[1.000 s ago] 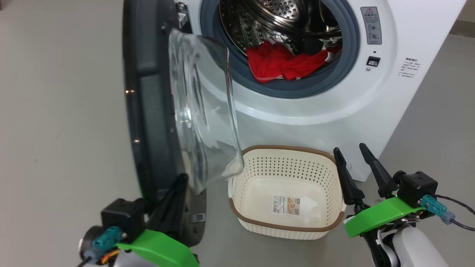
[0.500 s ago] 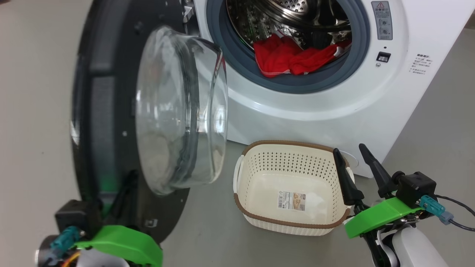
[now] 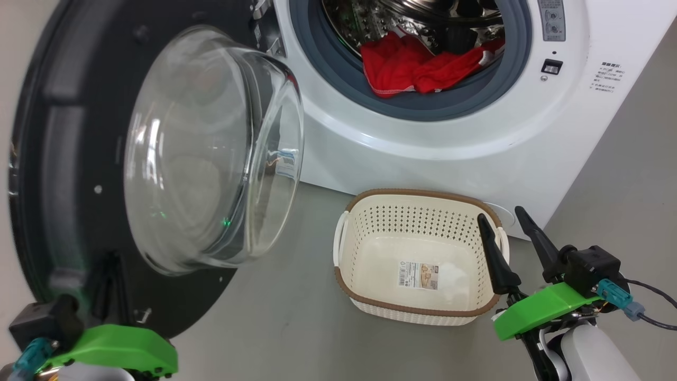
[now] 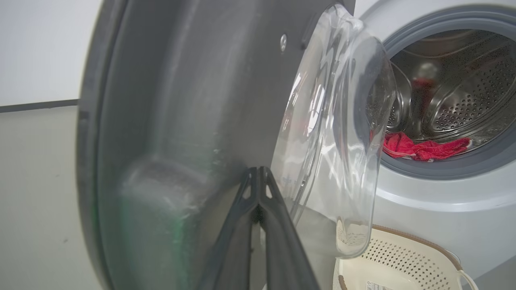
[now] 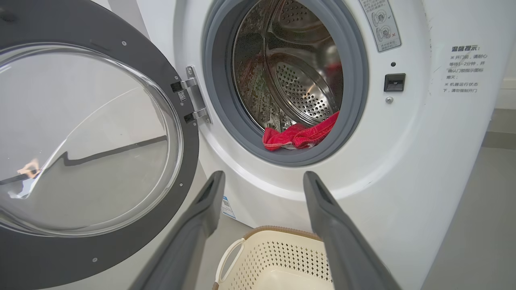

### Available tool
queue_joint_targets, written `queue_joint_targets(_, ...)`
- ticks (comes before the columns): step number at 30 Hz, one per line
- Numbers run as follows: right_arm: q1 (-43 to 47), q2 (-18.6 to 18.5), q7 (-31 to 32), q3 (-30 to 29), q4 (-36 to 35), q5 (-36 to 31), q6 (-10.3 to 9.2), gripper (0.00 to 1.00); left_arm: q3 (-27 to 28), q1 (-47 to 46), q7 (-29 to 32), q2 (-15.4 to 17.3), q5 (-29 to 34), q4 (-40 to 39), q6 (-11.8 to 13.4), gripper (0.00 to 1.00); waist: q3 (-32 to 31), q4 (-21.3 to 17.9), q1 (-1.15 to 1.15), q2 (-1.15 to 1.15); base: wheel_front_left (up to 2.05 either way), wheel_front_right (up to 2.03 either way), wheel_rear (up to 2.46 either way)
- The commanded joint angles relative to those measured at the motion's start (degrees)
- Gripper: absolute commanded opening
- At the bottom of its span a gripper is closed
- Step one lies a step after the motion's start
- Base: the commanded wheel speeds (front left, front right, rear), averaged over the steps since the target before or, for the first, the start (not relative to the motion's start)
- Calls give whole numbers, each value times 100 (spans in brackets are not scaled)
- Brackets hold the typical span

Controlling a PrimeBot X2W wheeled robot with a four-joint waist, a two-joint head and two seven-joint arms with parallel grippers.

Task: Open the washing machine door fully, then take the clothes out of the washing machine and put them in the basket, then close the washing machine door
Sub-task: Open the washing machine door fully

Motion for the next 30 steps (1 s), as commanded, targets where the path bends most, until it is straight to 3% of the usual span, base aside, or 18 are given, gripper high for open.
queue_joint_targets(1,-164,23,-37,127,-113,-61,36,100,369,-116,-133,169,-44,-1,102,0,18,1,0,0,0,0,0)
queue_joint_targets(7,-167,23,-37,115,-89,-150,36,100,552,-258,-543,90,-212,404,75,0,66,22,0,0,0,0,0)
queue_joint_targets(30,-198,-96,-37,221,-52,-290,36,100,1123,-1352,-1325,366,-639,2088,-72,0,362,59,0,0,0,0,0)
